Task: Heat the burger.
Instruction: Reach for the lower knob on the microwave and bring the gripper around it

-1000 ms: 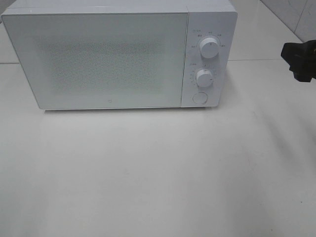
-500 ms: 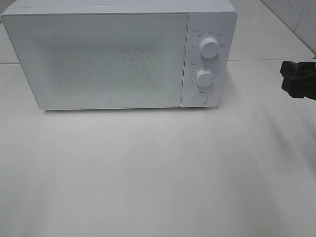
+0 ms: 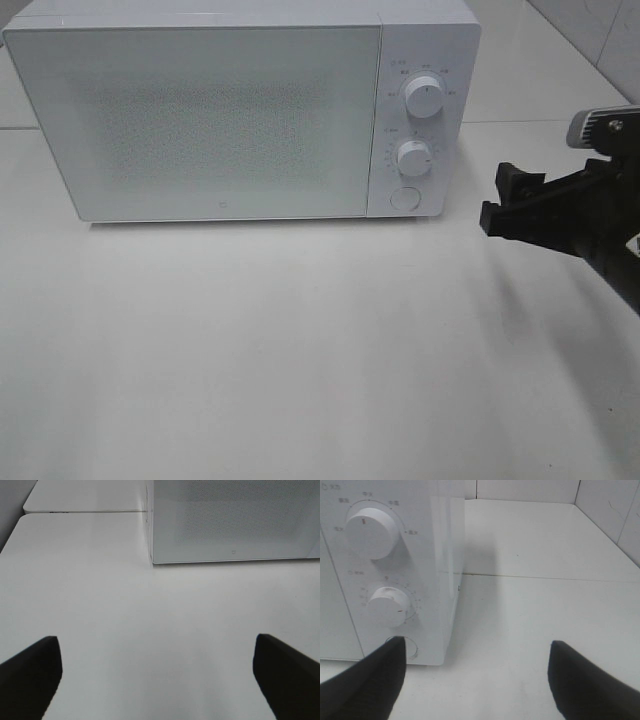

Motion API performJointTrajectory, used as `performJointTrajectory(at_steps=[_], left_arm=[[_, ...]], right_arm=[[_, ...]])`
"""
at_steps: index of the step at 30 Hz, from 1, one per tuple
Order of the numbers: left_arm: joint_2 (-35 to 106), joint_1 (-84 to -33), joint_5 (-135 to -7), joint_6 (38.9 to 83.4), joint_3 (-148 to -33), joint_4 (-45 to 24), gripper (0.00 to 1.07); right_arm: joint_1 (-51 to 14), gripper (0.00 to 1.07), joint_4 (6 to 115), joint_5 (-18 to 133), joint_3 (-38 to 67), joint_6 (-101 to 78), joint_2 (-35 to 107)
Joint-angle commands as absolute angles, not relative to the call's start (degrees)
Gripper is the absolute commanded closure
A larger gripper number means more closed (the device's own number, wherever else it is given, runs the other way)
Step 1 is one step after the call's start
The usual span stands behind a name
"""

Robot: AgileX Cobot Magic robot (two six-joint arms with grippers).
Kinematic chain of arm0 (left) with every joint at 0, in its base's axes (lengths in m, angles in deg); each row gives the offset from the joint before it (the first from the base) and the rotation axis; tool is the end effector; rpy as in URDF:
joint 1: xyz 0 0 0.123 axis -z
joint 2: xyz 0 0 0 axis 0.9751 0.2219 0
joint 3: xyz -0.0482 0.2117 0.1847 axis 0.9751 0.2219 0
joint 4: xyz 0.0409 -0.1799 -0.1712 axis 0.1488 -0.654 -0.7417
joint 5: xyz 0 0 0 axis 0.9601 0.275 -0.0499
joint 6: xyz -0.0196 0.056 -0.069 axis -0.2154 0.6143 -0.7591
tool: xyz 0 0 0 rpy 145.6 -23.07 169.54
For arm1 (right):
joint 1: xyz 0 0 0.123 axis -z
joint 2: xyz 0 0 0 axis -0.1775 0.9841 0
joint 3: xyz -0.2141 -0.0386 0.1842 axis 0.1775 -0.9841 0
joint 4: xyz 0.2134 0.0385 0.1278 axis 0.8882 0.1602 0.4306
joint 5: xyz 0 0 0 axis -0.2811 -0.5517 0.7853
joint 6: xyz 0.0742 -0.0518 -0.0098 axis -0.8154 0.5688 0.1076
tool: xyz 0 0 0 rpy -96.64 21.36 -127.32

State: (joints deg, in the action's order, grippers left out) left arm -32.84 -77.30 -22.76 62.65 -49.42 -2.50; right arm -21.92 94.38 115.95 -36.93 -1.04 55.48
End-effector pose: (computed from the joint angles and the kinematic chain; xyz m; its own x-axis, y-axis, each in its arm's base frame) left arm -0.0063 -0.0093 0.2815 -0.4235 0.0313 -0.9053 0.1038 0.9945 -0.0141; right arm 0.2145 0.0819 0.1712 -0.1444 -0.0496 -0.9883 -0.0467 0.9980 -0.0433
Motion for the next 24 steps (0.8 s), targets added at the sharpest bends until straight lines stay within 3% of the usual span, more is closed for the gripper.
performJointTrajectory(at_steps=[1,13,24], left_arm=[[-34.1,-77.58,-23.16,62.25,-49.19,-2.67,0.09],[-34.1,-77.58,-23.16,62.25,-49.19,-2.67,0.09],[-34.1,-77.58,-23.16,62.25,-49.19,-2.67,0.09]], right_arm=[[-27.13,0.34,98.74,121.16,-36.93,-0.01,58.06],[-39.39,0.34,110.08,123.4,-32.01,0.22,64.59],[-39.85,0.34,110.14,126.38,-30.29,0.22,66.42]])
